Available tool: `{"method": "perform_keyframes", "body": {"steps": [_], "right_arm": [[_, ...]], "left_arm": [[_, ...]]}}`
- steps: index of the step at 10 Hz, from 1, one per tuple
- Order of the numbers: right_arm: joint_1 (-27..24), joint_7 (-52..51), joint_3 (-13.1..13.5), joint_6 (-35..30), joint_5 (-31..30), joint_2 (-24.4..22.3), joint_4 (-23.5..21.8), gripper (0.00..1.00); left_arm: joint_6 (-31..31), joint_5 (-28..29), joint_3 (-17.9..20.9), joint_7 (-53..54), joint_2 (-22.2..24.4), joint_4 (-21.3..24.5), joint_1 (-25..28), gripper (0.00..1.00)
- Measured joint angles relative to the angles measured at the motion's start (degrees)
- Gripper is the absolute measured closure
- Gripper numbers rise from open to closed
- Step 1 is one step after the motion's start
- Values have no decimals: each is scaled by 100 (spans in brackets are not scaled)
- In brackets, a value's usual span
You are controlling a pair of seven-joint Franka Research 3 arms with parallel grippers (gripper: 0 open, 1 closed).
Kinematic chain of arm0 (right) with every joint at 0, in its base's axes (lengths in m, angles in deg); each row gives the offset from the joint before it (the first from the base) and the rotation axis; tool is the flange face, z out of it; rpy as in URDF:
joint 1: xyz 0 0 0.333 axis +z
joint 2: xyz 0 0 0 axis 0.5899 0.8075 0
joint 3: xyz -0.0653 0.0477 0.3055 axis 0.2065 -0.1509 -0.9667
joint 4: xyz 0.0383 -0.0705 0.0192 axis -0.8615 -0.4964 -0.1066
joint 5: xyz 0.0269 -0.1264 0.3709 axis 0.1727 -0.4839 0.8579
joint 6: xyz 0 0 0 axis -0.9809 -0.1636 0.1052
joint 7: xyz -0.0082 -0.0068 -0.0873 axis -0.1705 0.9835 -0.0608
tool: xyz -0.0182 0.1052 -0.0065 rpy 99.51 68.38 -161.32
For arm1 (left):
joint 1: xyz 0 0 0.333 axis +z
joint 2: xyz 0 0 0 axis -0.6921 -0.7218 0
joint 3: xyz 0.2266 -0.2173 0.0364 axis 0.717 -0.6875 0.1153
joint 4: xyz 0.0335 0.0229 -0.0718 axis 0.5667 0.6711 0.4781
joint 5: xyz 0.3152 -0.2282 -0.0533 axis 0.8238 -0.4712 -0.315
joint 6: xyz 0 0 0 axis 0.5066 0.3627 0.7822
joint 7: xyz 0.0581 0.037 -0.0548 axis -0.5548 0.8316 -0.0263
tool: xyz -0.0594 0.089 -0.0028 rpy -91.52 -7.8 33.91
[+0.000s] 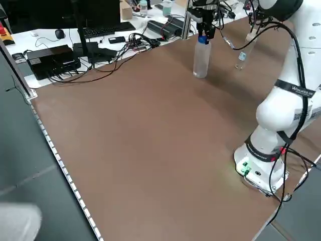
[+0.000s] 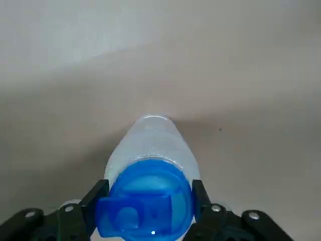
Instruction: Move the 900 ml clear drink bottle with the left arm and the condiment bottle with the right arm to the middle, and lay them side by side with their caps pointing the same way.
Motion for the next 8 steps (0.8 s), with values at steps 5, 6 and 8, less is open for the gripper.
{"method": "perform_keyframes", "body": {"steps": [5, 6, 8], "right_arm": [[-70, -238, 61, 26, -59, 421, 506, 67], [-74, -264, 62, 56, -91, 450, 534, 67], [-125, -315, 63, 60, -136, 456, 559, 67]], "left_arm": [[6, 143, 21, -10, -16, -29, -1, 26], [6, 144, 21, -10, -17, -29, -1, 24], [6, 145, 20, -10, -19, -31, -1, 14]]}}
